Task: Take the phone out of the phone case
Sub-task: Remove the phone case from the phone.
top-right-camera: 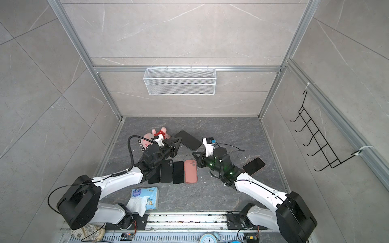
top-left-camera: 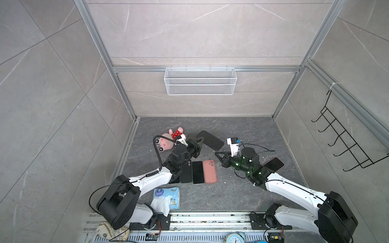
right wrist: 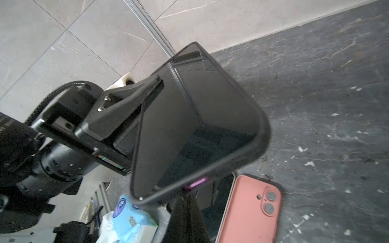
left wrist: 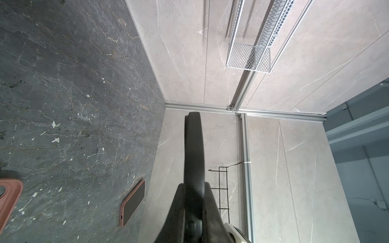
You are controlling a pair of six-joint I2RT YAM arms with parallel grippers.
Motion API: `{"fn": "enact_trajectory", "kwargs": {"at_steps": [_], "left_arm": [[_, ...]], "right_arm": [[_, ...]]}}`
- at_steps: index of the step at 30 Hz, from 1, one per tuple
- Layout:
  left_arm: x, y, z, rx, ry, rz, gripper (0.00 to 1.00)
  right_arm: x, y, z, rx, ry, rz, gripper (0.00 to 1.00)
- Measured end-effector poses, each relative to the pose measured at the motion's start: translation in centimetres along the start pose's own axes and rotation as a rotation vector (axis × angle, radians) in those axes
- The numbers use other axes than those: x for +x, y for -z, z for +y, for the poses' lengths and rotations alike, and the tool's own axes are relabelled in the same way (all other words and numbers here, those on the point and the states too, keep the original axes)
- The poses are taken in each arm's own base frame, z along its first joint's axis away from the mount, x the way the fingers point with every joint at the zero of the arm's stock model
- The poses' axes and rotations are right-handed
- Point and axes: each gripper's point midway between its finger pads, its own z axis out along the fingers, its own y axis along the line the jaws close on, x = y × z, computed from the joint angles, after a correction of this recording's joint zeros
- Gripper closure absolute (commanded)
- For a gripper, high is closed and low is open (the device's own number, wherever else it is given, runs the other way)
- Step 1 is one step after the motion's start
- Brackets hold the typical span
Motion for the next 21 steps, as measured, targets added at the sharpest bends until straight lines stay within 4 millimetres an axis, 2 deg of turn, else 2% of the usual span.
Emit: {"fn": "enact_trajectory", "kwargs": {"at_steps": [3, 8, 12, 14, 18, 21], "left_arm": [[-0.2, 0.2, 0.1, -0.015, -0.018, 0.017, 1.0], [-2.0, 1.0, -1.6, -0.009, -0.109, 0.055, 1.0], [-3.5, 1.8, -4.0, 0.028, -0.22, 0.083, 1.0], [-3.9, 2.5, -4.5, 0.043, -0.253, 0.076, 1.0], [-3.7, 3.2, -4.6, 0.084, -0.281, 0.072, 1.0], [-3.8, 3.5, -3.7, 0.097, -0.285, 0.064, 1.0]], "right_arm": [[0.1, 0.7, 0.1, 0.009, 0.034, 0.008, 0.6], [0.4, 2.2, 0.9, -0.006, 0.095, 0.046, 0.4], [0.8, 2.9, 2.4, -0.059, 0.14, 0.112, 0.36], [0.5, 3.0, 3.5, -0.107, 0.137, 0.12, 0.35], [-0.3, 2.2, 5.3, -0.219, 0.022, 0.085, 0.32], [-0.3, 0.9, 5.4, -0.272, -0.107, 0.057, 0.33]]}}
